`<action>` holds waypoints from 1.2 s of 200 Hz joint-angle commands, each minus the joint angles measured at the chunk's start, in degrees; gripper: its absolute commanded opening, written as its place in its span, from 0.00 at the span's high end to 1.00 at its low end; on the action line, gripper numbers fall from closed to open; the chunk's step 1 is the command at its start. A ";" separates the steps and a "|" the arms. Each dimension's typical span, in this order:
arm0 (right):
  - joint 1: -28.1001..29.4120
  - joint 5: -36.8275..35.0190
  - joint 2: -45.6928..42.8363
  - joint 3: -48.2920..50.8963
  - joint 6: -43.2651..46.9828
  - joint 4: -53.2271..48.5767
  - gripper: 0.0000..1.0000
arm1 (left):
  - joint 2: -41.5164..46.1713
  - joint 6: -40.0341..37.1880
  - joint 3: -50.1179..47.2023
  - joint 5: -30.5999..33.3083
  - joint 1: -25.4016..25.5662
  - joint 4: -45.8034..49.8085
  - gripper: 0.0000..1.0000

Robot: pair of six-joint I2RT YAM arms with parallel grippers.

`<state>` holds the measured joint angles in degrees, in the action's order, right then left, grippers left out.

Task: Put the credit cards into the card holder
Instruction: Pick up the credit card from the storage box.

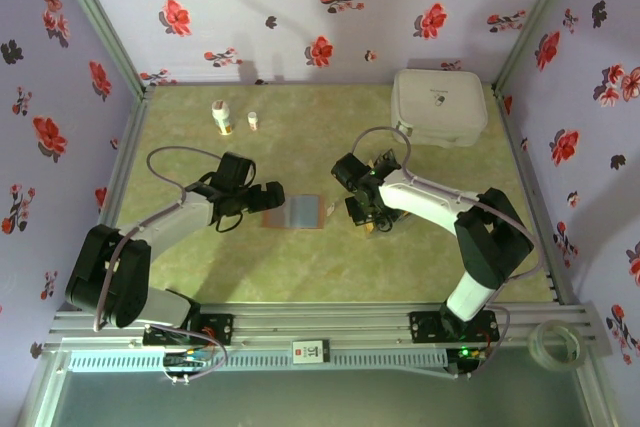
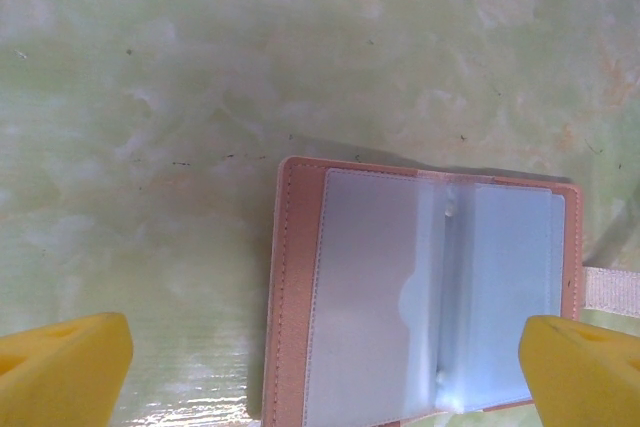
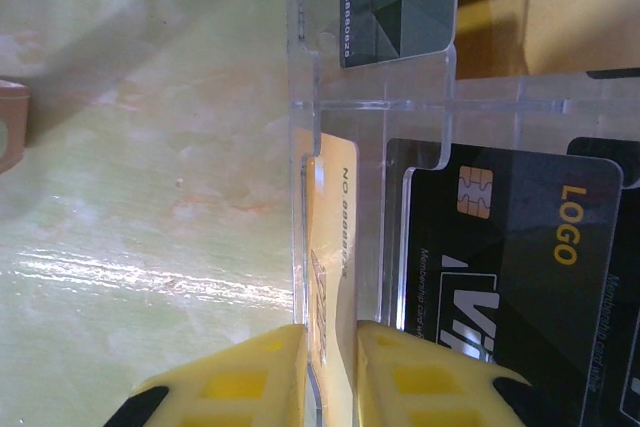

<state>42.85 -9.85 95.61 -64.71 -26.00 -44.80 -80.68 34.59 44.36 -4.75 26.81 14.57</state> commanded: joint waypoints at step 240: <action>-2.38 7.08 -5.14 -2.62 1.89 -1.63 1.00 | 0.00 -1.26 2.24 0.78 0.51 1.61 0.00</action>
<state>40.64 -4.47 93.93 -64.16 -25.65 -43.64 -81.12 34.52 44.49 -4.73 27.40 14.26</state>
